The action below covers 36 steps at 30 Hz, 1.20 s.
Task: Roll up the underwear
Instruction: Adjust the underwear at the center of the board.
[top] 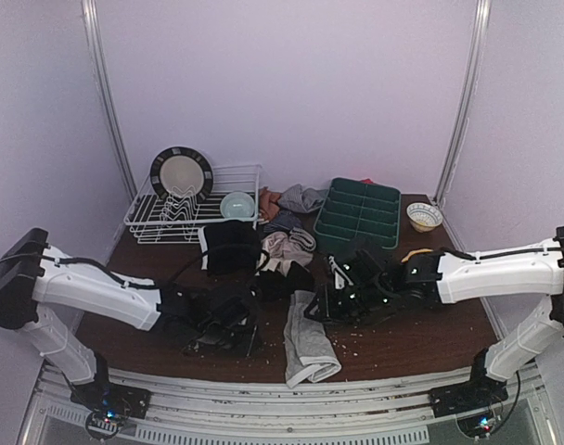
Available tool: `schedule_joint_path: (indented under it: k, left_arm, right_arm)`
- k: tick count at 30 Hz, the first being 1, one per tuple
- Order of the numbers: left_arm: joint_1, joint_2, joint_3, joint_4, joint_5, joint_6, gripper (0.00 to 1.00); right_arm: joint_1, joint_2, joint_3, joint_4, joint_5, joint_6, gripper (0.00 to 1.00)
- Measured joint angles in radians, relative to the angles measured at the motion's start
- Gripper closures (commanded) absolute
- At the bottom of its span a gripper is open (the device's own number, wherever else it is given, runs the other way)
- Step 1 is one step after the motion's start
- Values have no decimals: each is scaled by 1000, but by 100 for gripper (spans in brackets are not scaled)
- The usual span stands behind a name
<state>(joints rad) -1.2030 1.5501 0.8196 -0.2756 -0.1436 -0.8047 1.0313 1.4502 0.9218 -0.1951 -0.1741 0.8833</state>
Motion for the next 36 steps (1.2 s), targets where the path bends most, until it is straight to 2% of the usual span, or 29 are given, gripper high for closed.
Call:
schedule_joint_path:
  k: [5,10,19,28,33,36]
  left_arm:
    - [4,8,139,-42,-2,47,90]
    - [7,96,342,-38,12,109,99]
    - [82,373,518,-40,105,169,100]
    - [175,488,523,-26,157,177,100]
    - [189,465,430,85,171,165,100]
    - [188,441,359,161,177,147,100]
  right_arm:
    - [46,45,-77,4,14,-40,85]
    - [99,125,-97,58,14,-45,86]
    - [110,187,-176,219,18,-3,86]
    - [149,182,-202,274,79,7,83]
    - [168,180,-202,266,119,6,80]
    - [179,179,-201,262,140,7,73]
